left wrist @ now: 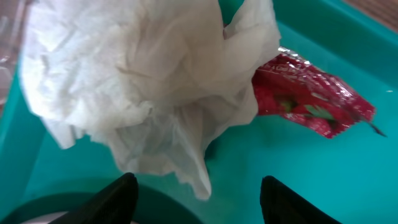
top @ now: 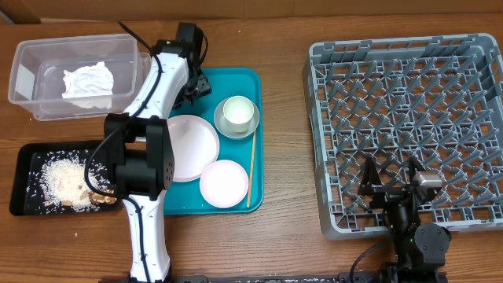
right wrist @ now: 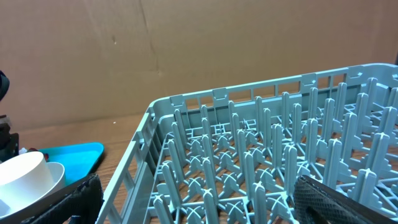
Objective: Sort waste into correct bins and load items into the dishwasher
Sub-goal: 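Grasp the second white tissue near the red wrapper with the left gripper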
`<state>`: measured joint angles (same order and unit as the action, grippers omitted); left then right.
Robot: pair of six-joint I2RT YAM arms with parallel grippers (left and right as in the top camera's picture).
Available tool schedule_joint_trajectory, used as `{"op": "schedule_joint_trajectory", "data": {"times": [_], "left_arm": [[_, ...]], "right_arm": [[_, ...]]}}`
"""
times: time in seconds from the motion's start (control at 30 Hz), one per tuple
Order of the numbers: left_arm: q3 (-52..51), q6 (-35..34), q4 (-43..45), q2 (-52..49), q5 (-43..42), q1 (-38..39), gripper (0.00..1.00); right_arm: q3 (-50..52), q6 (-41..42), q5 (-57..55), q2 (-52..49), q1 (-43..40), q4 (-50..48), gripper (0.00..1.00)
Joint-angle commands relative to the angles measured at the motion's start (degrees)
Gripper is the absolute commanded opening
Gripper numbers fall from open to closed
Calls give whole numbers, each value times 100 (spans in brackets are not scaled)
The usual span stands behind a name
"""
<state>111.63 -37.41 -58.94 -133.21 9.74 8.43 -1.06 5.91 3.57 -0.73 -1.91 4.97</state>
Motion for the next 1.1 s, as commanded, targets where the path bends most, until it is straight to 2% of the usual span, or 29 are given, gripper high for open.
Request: {"op": "schedule_joint_trajectory", "data": {"times": [0.0,0.17,0.37,0.57,0.67,0.77,0.8,0.83,0.87,1.07], "left_arm": [[-168,-70,190,-57,140,-26,65],[-170,-72,236,-57,118,-24,59],[-264,-74,247,-57,120,-24,29],[-446,-48,234,-57,120,-26,27],[-450,-33,225,-57,120,-24,35],[-433,-28,216,-52,118,-26,27],[-407,-26,181,-50,118,-26,22],[-319,-24,79,-33,122,-26,7],[-247,7,20,-17,129,-26,4],[452,273,-459,120,116,-15,4]], "right_arm": [[59,-35,-55,50,-35,-35,100],[59,-35,-55,50,-35,-35,100],[59,-35,-55,50,-35,-35,100],[59,-35,-55,50,-35,-35,100],[59,-35,-55,50,-35,-35,100],[59,-35,-55,50,-35,-35,100],[59,-35,-55,50,-35,-35,100],[59,-35,-55,50,-35,-35,100],[59,-35,-55,50,-35,-35,100],[59,-35,-55,50,-35,-35,100]]}}
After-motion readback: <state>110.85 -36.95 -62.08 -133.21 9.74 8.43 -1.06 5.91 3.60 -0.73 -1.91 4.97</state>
